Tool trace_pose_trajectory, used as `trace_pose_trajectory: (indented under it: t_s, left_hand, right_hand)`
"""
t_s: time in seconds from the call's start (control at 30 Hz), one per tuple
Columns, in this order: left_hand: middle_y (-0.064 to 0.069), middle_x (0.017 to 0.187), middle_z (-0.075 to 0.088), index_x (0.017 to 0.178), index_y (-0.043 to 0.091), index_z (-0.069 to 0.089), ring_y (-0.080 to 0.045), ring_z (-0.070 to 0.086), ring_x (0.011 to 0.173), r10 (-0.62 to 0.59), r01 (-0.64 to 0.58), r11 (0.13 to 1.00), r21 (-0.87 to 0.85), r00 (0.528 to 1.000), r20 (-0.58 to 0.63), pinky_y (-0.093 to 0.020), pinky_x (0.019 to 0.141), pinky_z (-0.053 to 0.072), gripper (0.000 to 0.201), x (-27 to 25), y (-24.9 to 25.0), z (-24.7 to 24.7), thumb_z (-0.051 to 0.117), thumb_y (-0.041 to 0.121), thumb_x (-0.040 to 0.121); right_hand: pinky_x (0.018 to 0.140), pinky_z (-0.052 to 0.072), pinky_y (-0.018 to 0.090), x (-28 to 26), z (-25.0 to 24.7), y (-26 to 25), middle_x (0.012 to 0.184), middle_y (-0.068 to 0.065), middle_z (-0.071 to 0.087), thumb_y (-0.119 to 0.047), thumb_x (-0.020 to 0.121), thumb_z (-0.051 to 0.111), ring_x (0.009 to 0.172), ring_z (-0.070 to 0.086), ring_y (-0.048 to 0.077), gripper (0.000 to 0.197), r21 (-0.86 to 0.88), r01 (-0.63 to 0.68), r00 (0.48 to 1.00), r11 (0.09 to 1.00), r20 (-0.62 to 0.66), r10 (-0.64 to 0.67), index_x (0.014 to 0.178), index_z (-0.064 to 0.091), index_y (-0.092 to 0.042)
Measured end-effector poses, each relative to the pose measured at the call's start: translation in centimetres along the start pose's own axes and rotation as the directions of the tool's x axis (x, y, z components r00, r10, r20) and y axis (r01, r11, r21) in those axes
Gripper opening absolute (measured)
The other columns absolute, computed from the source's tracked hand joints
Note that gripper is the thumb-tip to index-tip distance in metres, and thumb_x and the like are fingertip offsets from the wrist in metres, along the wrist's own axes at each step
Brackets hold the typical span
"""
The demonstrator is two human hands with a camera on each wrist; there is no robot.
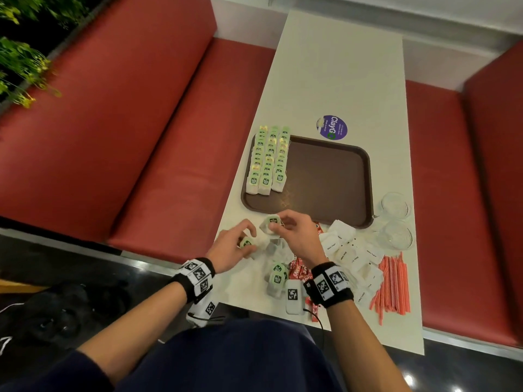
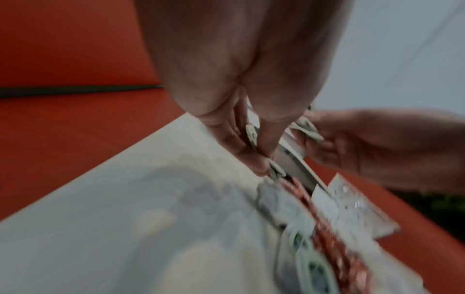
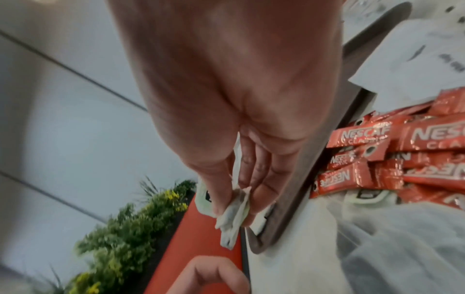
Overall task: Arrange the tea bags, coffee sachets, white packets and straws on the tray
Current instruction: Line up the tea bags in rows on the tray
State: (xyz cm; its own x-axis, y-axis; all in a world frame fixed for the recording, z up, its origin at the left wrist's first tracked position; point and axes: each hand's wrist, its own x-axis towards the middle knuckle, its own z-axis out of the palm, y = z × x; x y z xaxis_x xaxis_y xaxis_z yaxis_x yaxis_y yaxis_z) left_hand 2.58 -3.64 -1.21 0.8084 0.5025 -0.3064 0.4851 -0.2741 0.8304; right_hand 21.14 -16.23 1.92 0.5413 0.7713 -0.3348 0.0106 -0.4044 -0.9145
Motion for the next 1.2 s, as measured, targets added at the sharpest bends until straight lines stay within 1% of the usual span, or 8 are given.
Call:
trace_pose_trajectory:
  t_s: [0.1,0.17,0.27,0.43,0.67,0.77,0.97,1.2]
  left_hand:
    - [0.007,0.087,0.078,0.103,0.021,0.076,-0.010,0.077,0.076,-0.017,0.009,0.988,-0.153,0.999,-0.051,-0.030,0.073,0.061,0.009,0.4,1.5,-1.1,0.069,0.015,0.105]
    - [-0.002,0.098,0.082,0.110,0.011,0.077,-0.025,0.080,0.092,-0.066,0.051,0.920,-0.389,0.998,-0.025,-0.037,0.084,0.065,0.022,0.6,2.9,-1.3,0.059,0.023,0.111]
    - [-0.014,0.103,0.079,0.116,0.004,0.076,-0.029,0.077,0.091,-0.102,0.092,0.801,-0.592,0.995,0.016,-0.039,0.085,0.065,0.039,1.0,4.4,-1.1,0.053,0.036,0.113]
    - [-0.009,0.097,0.078,0.107,0.011,0.077,-0.029,0.076,0.080,-0.105,0.029,0.852,-0.522,0.988,-0.117,-0.050,0.085,0.065,0.022,2.1,4.0,-0.6,0.071,0.032,0.104]
    - [-0.004,0.101,0.081,0.104,0.014,0.078,-0.032,0.078,0.079,-0.185,0.055,0.868,-0.493,0.958,-0.218,-0.059,0.090,0.063,0.016,3.1,2.6,-2.2,0.075,0.029,0.102]
    - [-0.004,0.108,0.080,0.104,0.013,0.079,-0.030,0.078,0.081,-0.206,0.065,0.864,-0.500,0.950,-0.234,-0.062,0.090,0.062,0.014,3.5,2.1,-2.9,0.075,0.027,0.102]
    - [-0.005,0.109,0.080,0.103,0.014,0.080,-0.028,0.077,0.083,-0.235,0.069,0.850,-0.522,0.937,-0.258,-0.058,0.089,0.064,0.013,4.4,1.6,-3.9,0.077,0.026,0.101]
    - [-0.005,0.108,0.080,0.103,0.011,0.080,-0.026,0.076,0.085,-0.252,0.070,0.835,-0.546,0.930,-0.267,-0.047,0.085,0.066,0.011,5.5,1.5,-4.4,0.076,0.021,0.101]
  right_hand:
    - [0.084,0.065,0.034,-1.1,-0.6,-0.5,0.104,0.000,0.083,-0.022,0.097,0.083,0.097,0.080,0.017,0.014,0.086,0.000,1.000,0.996,0.029,-0.003,0.108,0.080,-0.015]
    - [0.090,0.065,0.038,-1.5,-0.6,-0.6,0.105,0.000,0.083,-0.024,0.098,0.082,0.100,0.080,0.019,0.014,0.112,0.010,1.000,0.994,0.028,-0.013,0.109,0.081,-0.016]
    - [0.085,0.065,0.038,-1.5,-0.3,-1.0,0.103,0.004,0.083,-0.022,0.098,0.082,0.097,0.080,0.024,0.014,0.166,0.001,1.000,0.986,0.002,-0.001,0.108,0.081,-0.012]
    - [0.084,0.064,0.050,-0.3,0.1,-1.0,0.092,0.003,0.082,-0.027,0.093,0.087,0.089,0.079,0.028,0.009,0.102,0.013,0.998,0.995,-0.067,-0.006,0.098,0.083,-0.020]
    - [0.090,0.059,0.031,5.0,-2.1,0.1,0.092,-0.013,0.080,-0.037,0.097,0.082,0.091,0.075,0.003,0.010,-0.175,-0.022,0.967,0.984,-0.253,-0.023,0.102,0.077,-0.030]
    - [0.099,0.054,0.041,8.3,-2.5,1.0,0.093,-0.012,0.074,-0.032,0.104,0.072,0.108,0.070,0.021,0.010,-0.271,-0.062,0.964,0.961,-0.265,-0.013,0.110,0.065,-0.029]
    - [0.097,0.052,0.044,13.2,-1.6,2.6,0.099,0.002,0.073,-0.029,0.103,0.073,0.115,0.063,0.037,0.009,-0.375,-0.107,0.981,0.921,-0.190,0.037,0.103,0.066,-0.024]
    - [0.084,0.045,0.031,15.0,-1.1,2.2,0.097,0.000,0.071,-0.028,0.100,0.078,0.096,0.062,0.020,0.015,-0.417,-0.139,0.975,0.898,-0.218,0.050,0.106,0.074,-0.015]
